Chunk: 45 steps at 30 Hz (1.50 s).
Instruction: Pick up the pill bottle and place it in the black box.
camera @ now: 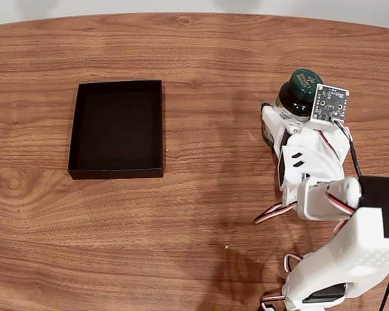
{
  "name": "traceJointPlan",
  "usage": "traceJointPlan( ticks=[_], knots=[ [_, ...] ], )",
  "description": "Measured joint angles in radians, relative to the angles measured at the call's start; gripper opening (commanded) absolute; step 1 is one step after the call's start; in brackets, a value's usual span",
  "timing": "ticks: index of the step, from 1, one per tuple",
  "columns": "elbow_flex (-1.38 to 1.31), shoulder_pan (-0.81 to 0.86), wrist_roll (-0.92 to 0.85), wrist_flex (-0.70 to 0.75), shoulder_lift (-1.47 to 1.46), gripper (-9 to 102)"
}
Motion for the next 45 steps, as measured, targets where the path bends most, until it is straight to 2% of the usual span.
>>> traceJointPlan(
  ticks=[24,33,45],
  knots=[
    [0.215,-0.095,-0.028,-0.011,0.371,21],
    [0.305,-0.221,-0.014,-0.034,0.541,21],
    [0.31,-0.449,0.094,-0.12,0.555,14]
  ],
)
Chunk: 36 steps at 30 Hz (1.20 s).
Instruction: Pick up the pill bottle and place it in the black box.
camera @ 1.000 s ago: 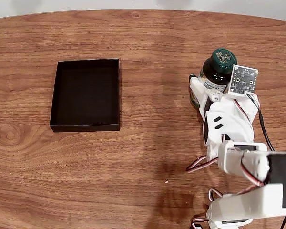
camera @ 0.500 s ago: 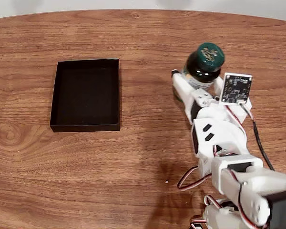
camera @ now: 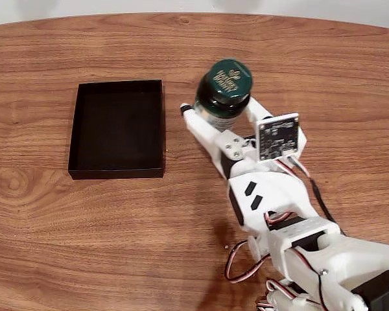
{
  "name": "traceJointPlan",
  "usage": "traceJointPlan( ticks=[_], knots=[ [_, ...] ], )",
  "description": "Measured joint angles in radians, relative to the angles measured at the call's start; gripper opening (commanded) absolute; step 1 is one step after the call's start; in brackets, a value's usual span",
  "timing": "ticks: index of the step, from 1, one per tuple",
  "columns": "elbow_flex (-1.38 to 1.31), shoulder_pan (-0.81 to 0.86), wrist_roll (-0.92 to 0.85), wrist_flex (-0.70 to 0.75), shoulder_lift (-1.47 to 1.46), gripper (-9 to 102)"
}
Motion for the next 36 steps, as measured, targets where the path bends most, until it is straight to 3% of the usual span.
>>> traceJointPlan(
  ticks=[21,36],
  knots=[
    [-0.176,-0.239,0.067,0.0,-0.153,16],
    [-0.385,-0.27,0.037,-0.032,-0.417,17]
  ],
)
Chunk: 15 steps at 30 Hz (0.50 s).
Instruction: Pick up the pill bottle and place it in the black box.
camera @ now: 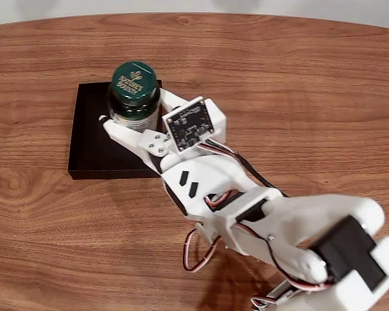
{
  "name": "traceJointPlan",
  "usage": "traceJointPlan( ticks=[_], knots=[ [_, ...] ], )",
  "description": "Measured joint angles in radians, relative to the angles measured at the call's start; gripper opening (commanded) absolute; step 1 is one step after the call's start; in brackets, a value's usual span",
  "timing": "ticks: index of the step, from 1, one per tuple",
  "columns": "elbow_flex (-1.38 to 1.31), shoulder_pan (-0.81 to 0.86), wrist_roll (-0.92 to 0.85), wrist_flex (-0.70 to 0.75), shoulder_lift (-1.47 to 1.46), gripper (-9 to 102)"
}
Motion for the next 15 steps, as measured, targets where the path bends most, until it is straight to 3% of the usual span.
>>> traceJointPlan(
  ticks=[15],
  knots=[
    [-0.153,-0.023,-0.018,-0.015,-0.21,17]
  ],
)
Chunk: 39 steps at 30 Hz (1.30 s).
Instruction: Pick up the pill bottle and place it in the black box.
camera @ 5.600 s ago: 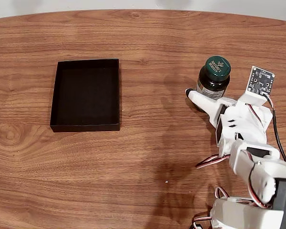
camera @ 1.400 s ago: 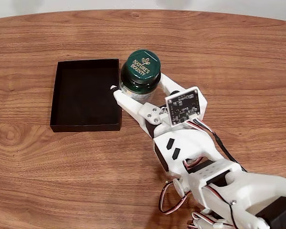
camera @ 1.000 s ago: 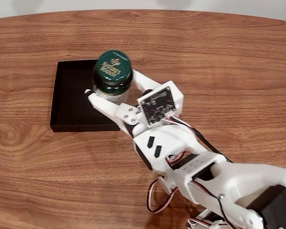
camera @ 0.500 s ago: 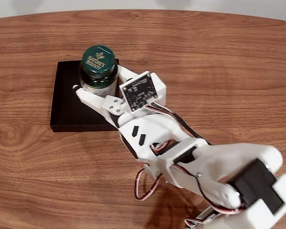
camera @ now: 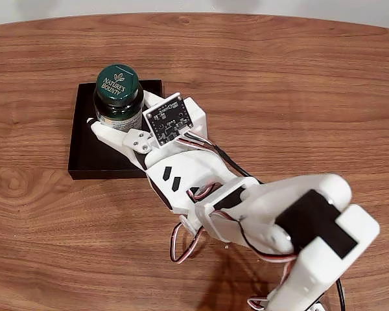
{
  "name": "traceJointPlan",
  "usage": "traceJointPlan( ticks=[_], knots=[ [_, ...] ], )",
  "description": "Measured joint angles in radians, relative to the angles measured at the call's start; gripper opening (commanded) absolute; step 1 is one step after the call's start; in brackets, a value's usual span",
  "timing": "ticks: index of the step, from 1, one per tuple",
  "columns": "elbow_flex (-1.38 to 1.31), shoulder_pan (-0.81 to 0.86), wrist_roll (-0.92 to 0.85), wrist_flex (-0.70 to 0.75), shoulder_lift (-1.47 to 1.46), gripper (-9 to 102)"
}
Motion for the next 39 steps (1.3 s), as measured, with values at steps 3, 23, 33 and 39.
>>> traceJointPlan(
  ticks=[3,23,33,39],
  knots=[
    [-0.026,0.0,0.0,0.0,-0.04,17],
    [-0.184,0.015,0.0,-0.021,-0.242,18],
    [-0.219,0.015,0.0,-0.025,-0.322,20],
    [-0.219,0.015,-0.021,-0.028,-0.348,19]
  ],
)
